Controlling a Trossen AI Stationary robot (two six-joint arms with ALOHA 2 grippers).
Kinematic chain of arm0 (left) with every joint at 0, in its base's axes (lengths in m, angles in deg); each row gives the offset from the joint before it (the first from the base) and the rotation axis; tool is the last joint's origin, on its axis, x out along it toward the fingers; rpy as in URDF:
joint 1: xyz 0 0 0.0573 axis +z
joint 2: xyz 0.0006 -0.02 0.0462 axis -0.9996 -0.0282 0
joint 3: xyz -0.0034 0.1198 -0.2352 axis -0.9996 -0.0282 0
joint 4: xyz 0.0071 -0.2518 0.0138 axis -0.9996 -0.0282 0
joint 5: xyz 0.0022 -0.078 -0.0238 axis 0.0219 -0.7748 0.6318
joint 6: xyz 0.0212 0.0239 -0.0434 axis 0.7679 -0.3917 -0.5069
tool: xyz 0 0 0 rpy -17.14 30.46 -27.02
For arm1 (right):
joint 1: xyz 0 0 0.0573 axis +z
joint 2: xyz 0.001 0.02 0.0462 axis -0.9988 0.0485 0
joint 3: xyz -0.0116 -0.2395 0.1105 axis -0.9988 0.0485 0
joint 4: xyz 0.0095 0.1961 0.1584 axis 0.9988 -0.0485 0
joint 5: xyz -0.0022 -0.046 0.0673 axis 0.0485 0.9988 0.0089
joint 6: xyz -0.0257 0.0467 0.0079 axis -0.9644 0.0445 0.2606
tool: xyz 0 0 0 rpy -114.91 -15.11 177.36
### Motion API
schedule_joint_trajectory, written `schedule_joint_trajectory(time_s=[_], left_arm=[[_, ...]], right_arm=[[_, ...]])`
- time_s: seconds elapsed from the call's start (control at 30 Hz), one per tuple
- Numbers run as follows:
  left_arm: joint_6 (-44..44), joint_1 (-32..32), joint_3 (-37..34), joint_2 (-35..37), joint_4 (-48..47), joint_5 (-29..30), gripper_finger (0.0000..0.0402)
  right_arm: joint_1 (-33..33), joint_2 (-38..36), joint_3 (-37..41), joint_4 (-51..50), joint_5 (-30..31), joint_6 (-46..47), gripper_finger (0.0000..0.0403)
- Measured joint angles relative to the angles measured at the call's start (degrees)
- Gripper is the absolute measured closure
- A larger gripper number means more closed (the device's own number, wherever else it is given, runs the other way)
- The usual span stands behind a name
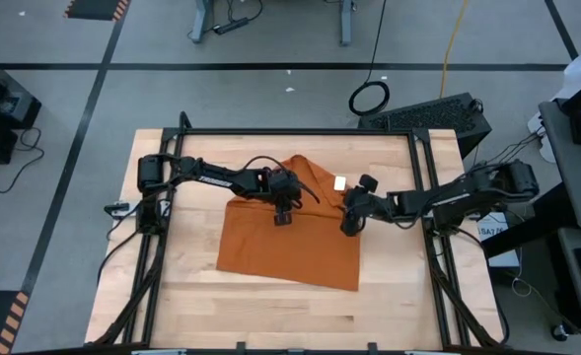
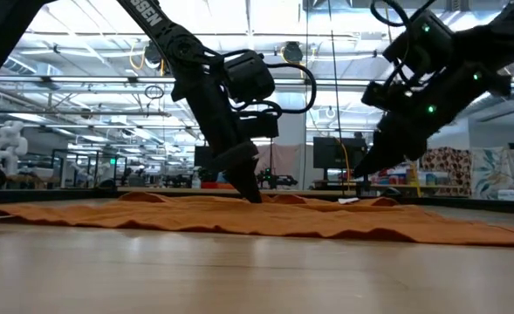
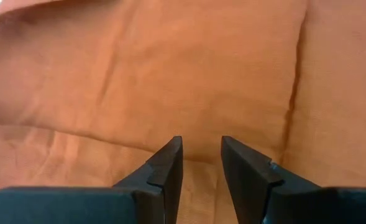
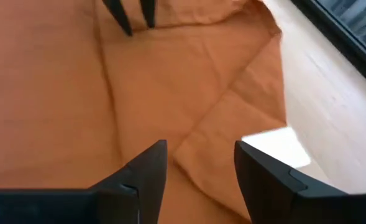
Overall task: Roll towel into tight, uniform cylinder
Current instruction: Fold the brown towel
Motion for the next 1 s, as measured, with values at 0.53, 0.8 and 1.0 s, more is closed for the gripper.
schedule_joint_trajectory(time_s=[0.53,0.8,1.0], left_arm=[[-0.3,-0.4,0.0,0.0,0.2,0.0,0.0286],[-0.3,-1.3,0.0,0.0,0.2,0.0,0.0286],[0.1,-1.5,0.0,0.0,1.0,0.0,0.0286]], right_arm=[[-0.5,11.2,0.8,10.3,8.3,-6.7,0.0232],[-3.0,11.2,0.8,10.9,11.2,-9.1,0.0232],[-4.1,11.1,0.8,12.8,10.9,-9.7,0.0232]])
